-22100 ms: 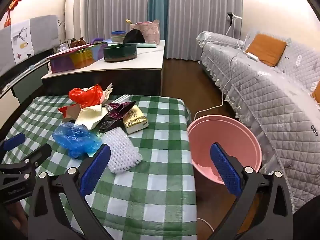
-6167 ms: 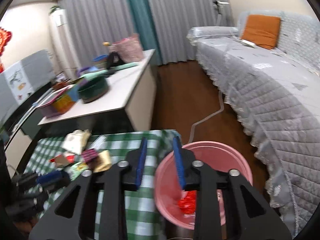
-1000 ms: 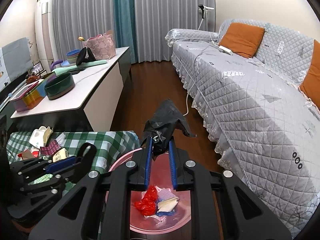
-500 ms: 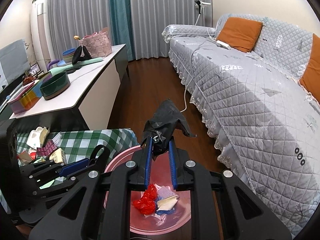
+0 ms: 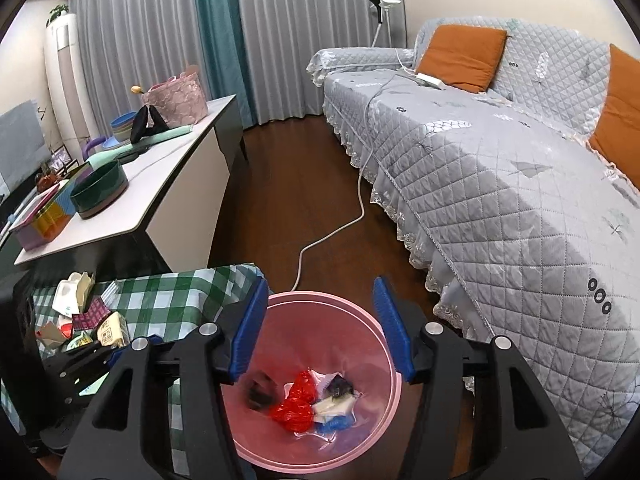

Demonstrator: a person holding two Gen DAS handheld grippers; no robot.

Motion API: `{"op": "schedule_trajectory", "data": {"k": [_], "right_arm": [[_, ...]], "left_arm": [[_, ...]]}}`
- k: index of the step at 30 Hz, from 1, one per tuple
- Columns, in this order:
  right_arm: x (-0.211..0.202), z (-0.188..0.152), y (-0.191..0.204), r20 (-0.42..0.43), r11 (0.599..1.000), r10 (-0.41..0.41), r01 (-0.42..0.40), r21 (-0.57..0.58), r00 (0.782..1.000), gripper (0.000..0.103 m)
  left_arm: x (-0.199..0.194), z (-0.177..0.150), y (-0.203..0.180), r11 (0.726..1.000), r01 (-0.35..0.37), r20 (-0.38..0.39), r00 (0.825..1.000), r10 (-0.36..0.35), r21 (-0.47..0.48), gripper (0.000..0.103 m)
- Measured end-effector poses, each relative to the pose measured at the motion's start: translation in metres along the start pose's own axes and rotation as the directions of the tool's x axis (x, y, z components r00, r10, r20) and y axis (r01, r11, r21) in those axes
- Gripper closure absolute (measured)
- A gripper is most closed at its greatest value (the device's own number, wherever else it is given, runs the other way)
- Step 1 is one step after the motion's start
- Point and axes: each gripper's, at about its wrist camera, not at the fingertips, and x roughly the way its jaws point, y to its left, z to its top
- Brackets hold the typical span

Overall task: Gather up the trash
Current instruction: 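Open both grippers to drop the cable and black bag into the bucket, then move both grippers back over the table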

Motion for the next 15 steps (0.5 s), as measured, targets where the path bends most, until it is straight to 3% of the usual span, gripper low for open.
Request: {"op": "schedule_trajectory", "data": {"k": [9,15], "right_arm": [[-0.002,-0.002,0.013,0.007,0.999,0.037,-0.037,0.008,0.999,0.048],[-0.008,-0.003,0.040,0.016,0.994,0.106,-0.106,0.012,0.994,0.048]], "left_arm": [[-0.052,-0.023,0.029,0.999,-0.033,0.017,0.999,0.033,0.003,0.064],[-0.105,-0.038,0.078,0.996,-0.090,0.044,0.995,0.091,-0.018,0.077]]}}
